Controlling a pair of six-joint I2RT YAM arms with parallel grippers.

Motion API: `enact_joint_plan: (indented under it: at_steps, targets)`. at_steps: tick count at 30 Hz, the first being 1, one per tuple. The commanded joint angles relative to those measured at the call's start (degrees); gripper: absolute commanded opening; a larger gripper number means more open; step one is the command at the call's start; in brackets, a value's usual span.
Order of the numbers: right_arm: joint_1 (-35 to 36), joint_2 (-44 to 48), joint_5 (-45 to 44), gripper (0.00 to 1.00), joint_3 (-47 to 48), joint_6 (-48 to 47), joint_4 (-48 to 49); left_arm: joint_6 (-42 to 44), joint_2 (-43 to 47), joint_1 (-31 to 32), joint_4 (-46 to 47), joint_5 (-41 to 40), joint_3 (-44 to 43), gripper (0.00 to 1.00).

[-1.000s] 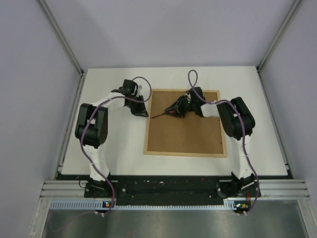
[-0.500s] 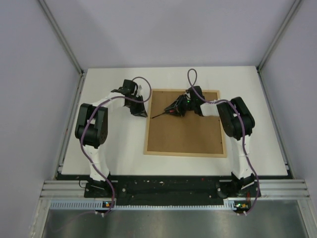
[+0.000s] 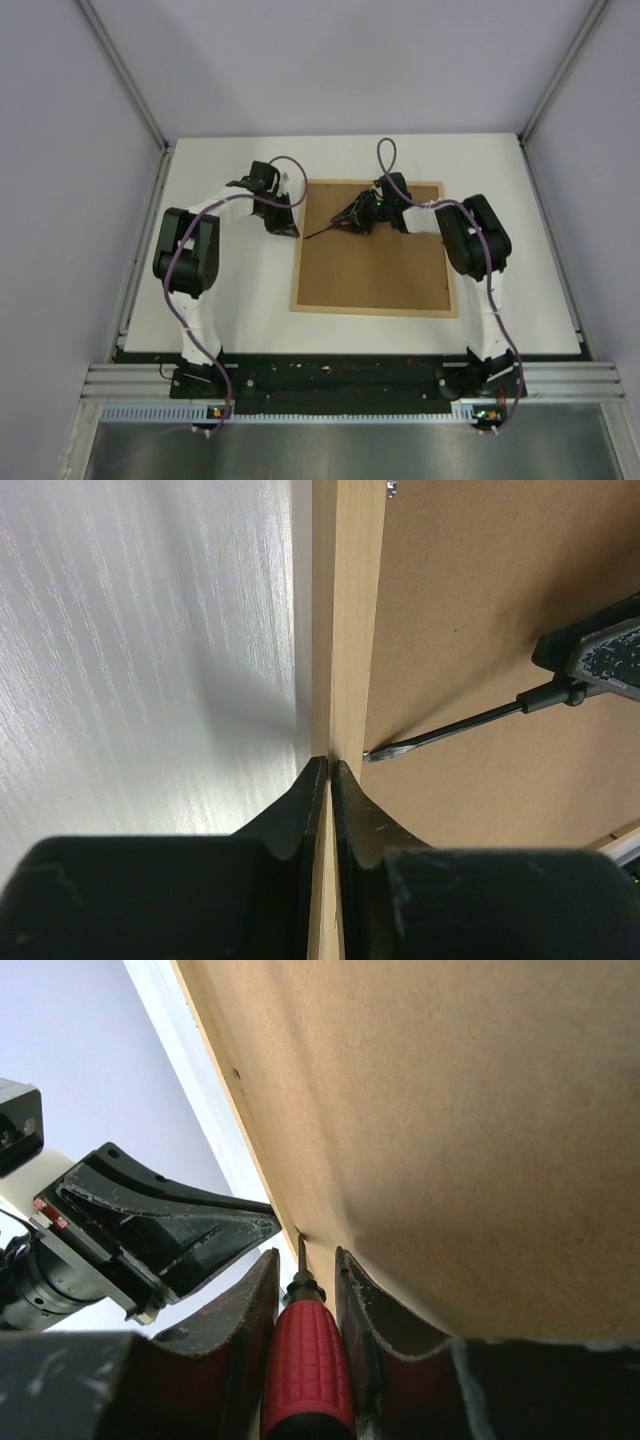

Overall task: Take the photo out of the frame
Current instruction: Release the photo frame item from the photo frame.

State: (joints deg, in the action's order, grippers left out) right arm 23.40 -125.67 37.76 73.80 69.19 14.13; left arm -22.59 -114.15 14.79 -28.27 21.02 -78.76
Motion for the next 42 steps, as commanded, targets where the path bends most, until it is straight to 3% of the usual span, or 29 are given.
enact_joint_plan:
  at_steps: [1, 21, 28, 35, 42]
  targets:
    - [1.5, -1.6, -0.9, 0.00, 2.5, -1.1, 0.7, -0.4, -1.3, 1.3, 0.9, 1.0, -0.5, 0.09]
    - [6.0, -3.9, -2.0, 0.00, 6.7, -2.0, -1.1, -1.5, 0.4, 2.4, 2.3, 0.5, 1.5, 0.01]
    - [7.4, -4.2, -4.4, 0.00, 13.0, -6.7, -7.7, -1.6, 0.9, 2.8, 2.2, -0.3, 1.9, 0.00]
    - [8.2, -6.5, -7.5, 0.00, 25.2, -14.1, -15.7, -1.7, 1.8, 2.7, 2.6, -0.2, 2.5, 0.00]
    - [10.9, -6.9, -6.2, 0.00, 26.8, -13.8, -16.7, -1.8, 2.6, 2.8, 2.8, -0.4, 2.7, 0.00]
